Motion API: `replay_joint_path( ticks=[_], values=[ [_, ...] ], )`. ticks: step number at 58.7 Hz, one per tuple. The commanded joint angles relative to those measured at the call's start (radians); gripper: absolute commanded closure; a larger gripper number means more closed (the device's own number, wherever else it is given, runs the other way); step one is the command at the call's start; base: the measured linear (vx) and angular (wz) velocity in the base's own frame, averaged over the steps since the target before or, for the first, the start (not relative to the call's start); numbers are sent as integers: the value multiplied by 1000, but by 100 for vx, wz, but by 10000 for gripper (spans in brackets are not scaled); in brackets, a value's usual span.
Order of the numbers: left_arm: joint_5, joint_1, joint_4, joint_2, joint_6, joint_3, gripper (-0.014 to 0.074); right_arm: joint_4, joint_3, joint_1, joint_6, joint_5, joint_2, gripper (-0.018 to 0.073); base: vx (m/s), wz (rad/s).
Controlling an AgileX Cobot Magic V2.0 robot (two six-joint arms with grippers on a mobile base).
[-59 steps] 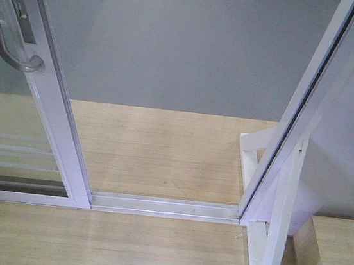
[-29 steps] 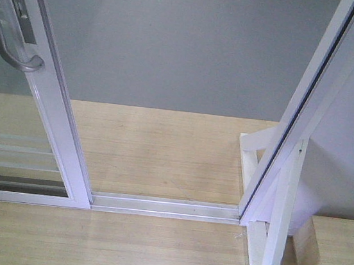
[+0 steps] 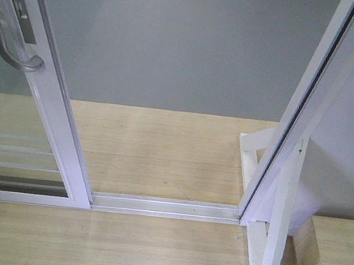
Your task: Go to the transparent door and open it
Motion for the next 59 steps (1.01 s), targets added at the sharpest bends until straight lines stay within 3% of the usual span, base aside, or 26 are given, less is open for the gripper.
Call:
replay_joint_path(
  ticks=[1, 11, 21, 25, 29, 59],
  values=[
    [-48, -22, -33, -85, 2, -13, 601, -6, -32, -5, -9, -76, 1, 258, 0, 0],
    [-41, -22, -58, -250, 34, 108, 598, -6, -32, -5, -9, -76, 1, 258, 0, 0],
    [-115, -22, -159, -293, 211, 242, 598, -6, -32, -5, -9, -71, 1, 258, 0, 0],
    [-55, -22, -201, -292, 250, 235, 598, -6, -32, -5, -9, -71, 1, 258, 0, 0],
    [-64, -22, -245, -292, 252, 236, 598, -5, -32, -5, -9, -71, 1, 258, 0, 0],
    [-63, -22, -242, -292, 252, 236, 598, -5, -32, -5, -9, -68, 1, 258, 0, 0]
  ],
)
